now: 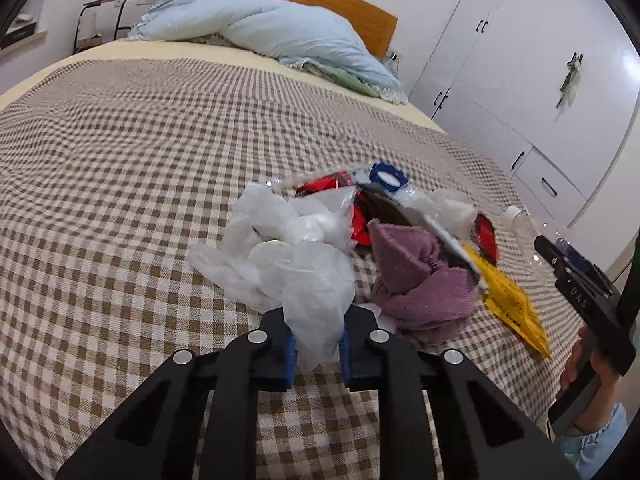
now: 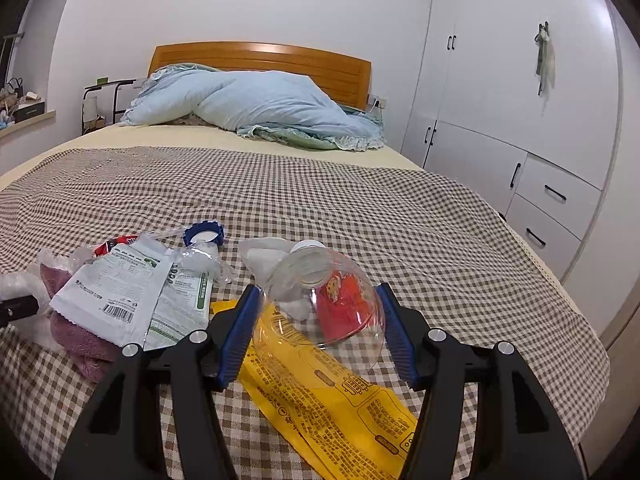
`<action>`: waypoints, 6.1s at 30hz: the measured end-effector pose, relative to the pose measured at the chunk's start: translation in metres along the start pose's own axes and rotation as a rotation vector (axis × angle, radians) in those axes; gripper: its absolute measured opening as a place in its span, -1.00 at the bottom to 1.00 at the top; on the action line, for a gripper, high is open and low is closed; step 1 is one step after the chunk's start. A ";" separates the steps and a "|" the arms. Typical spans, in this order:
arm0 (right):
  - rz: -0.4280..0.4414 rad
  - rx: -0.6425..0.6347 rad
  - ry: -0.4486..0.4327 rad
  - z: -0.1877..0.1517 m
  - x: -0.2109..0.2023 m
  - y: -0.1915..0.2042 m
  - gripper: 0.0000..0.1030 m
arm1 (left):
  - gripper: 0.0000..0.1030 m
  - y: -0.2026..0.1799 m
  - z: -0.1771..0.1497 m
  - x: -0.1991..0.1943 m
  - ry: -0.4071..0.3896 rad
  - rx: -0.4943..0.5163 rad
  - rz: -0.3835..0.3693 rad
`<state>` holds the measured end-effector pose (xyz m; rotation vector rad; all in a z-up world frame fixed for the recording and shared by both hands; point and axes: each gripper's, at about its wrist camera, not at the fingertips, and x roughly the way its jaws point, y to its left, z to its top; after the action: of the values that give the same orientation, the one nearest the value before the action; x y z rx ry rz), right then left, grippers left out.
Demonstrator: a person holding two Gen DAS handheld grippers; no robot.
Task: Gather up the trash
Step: 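Lift the white plastic bag and clear bottle off the bed with both grippers, then carry the plastic bag and bottle down into the floor trash bag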
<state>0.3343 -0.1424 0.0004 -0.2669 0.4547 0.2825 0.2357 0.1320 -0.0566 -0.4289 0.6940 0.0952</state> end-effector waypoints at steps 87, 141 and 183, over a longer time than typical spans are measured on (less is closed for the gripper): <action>0.230 0.060 -0.034 -0.145 -0.213 -0.003 0.13 | -0.75 -0.096 -0.159 -0.169 0.046 0.191 0.010; 0.261 -0.111 0.328 -0.233 -0.190 0.039 0.13 | -0.74 -0.049 -0.271 -0.065 0.457 0.159 -0.004; 0.243 -0.092 0.934 -0.331 -0.086 0.050 0.13 | -0.75 -0.039 -0.336 0.039 0.680 0.176 -0.028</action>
<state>0.1144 -0.2173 -0.2551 -0.4305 1.4054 0.4094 0.0730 -0.0449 -0.2983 -0.2966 1.3530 -0.1472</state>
